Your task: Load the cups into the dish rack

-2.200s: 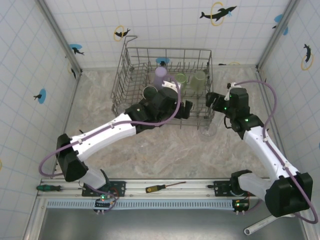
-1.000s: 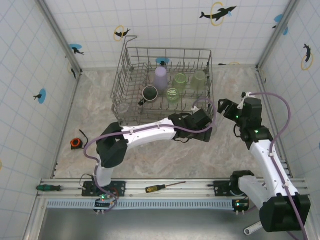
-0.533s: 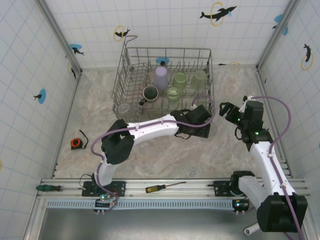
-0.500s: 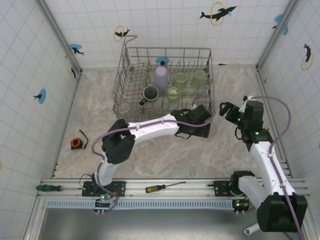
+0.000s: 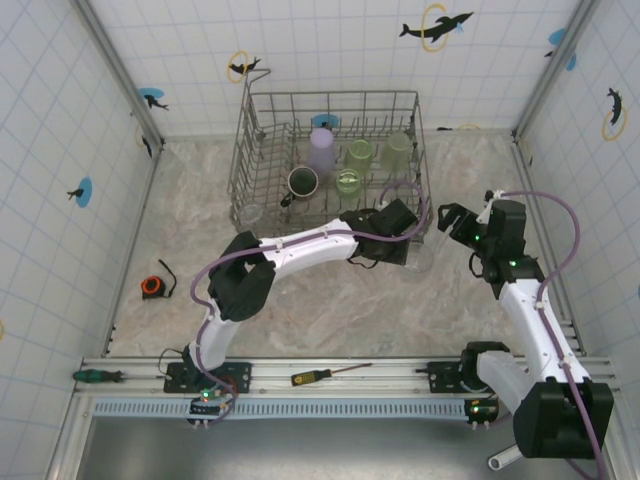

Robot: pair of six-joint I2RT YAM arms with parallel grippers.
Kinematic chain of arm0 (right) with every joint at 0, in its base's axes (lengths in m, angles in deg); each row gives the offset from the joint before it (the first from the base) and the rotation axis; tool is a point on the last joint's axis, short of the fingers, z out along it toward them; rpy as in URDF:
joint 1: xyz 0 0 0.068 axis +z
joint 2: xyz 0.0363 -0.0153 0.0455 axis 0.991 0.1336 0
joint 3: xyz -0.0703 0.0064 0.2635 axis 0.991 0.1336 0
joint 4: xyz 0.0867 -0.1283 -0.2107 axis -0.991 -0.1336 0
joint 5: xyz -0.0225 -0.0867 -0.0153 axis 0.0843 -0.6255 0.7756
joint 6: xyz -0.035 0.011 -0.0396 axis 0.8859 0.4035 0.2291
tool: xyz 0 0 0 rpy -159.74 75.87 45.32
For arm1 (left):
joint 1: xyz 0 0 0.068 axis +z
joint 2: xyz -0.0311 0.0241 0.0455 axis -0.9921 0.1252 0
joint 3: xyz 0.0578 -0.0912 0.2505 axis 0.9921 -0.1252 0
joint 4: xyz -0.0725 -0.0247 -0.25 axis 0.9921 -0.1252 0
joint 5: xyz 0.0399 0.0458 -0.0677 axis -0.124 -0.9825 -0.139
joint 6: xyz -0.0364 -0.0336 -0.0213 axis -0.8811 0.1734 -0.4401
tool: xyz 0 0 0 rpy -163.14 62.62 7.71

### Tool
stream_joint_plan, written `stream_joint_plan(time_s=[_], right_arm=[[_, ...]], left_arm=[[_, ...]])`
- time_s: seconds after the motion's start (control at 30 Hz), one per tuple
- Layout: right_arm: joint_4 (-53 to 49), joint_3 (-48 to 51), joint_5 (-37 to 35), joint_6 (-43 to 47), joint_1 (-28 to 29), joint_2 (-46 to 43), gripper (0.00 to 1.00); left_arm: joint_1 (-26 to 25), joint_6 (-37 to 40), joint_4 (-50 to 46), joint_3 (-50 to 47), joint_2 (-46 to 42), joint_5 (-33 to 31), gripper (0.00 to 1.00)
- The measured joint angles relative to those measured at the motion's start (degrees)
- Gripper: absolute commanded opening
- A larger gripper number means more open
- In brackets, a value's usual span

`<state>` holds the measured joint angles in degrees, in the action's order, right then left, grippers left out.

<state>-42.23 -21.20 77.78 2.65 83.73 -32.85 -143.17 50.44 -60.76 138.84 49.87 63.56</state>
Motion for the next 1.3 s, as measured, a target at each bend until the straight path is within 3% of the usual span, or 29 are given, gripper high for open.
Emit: stream_joint_plan(time_s=[0.4,0.53,0.7,1.3], right_arm=[[0.04,0.0,0.17,-0.07,0.0,0.0,1.0],[0.04,0.0,0.22,-0.04,0.0,-0.02,1.0],[0.04,0.02,0.26,-0.26,0.0,-0.02,1.0],[0.48,0.72,1.25,-1.09,-0.02,-2.21,1.0]], left_arm=[[-0.46,0.15,2.25,0.72,1.42,0.92,0.38],[-0.96,0.39,2.82,1.44,2.14,0.04,0.25],[-1.57,1.53,3.17,1.53,2.36,-1.42,0.0],[-2.38,3.02,-0.94,2.58,1.18,-5.79,0.0]])
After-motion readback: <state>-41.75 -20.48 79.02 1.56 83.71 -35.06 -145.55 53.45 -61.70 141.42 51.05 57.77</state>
